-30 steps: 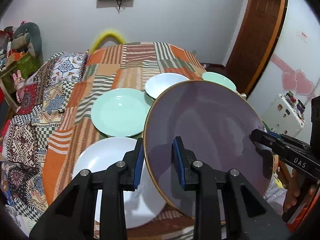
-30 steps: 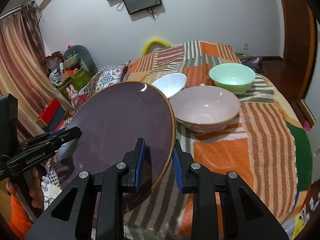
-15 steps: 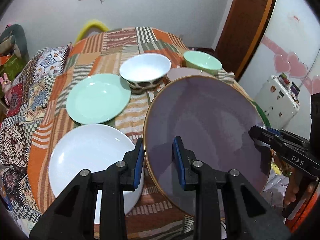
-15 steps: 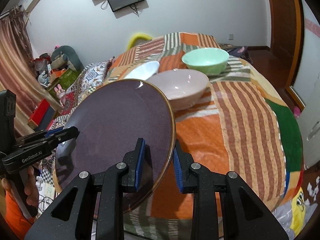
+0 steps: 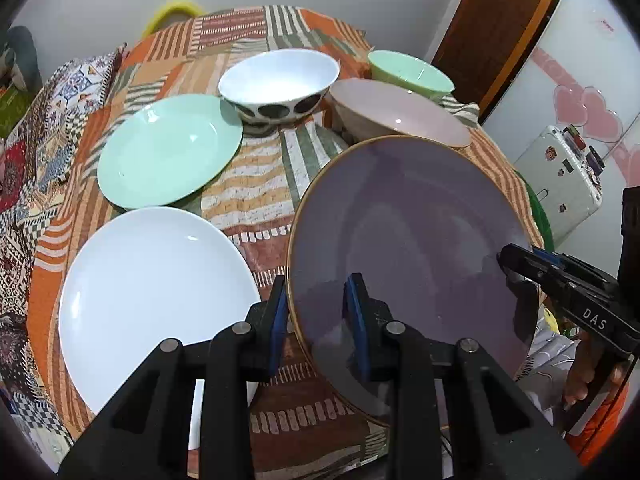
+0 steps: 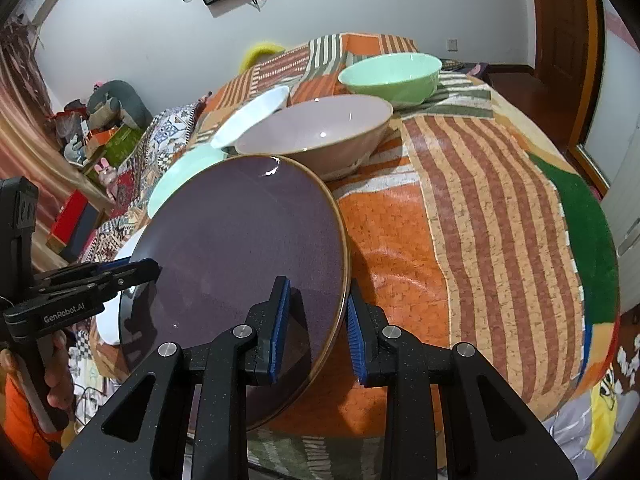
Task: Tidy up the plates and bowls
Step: 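Carry the purple plate with both tools toward the pink bowl and lower it, then open both tools to release the purple plate onto the quilt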
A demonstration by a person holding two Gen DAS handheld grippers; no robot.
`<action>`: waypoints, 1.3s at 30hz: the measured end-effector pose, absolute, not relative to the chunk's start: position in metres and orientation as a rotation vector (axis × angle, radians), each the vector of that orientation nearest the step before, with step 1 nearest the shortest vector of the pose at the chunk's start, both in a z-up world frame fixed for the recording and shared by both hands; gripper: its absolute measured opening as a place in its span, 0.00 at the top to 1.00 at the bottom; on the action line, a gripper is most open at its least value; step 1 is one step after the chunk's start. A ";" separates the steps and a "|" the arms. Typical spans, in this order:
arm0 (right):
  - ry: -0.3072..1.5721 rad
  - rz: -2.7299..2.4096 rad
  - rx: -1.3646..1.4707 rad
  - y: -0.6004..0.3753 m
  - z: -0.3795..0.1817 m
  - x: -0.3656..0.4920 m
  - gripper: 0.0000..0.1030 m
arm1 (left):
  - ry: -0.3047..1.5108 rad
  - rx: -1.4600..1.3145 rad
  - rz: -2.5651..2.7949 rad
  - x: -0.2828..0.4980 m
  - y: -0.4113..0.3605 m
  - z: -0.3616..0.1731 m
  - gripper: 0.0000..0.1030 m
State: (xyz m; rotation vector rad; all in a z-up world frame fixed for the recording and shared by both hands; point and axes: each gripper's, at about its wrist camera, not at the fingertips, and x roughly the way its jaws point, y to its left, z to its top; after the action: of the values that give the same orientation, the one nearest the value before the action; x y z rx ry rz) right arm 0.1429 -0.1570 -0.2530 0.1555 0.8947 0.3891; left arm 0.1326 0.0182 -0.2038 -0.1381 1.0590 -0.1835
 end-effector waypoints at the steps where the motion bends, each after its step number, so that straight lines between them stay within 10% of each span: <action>1: 0.899 0.389 0.158 -0.157 -0.254 0.144 0.76 | 1.065 -0.142 -0.184 0.133 0.019 -0.205 0.72; 39: 0.893 0.344 0.095 -0.163 -0.245 0.142 0.60 | 0.992 -0.116 -0.156 0.129 0.027 -0.190 0.71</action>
State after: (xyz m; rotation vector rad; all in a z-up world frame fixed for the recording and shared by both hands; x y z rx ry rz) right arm 0.1420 -0.1632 -0.2452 0.0949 0.8930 0.3441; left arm 0.1289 0.0273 -0.1905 -0.1157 0.9919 -0.1556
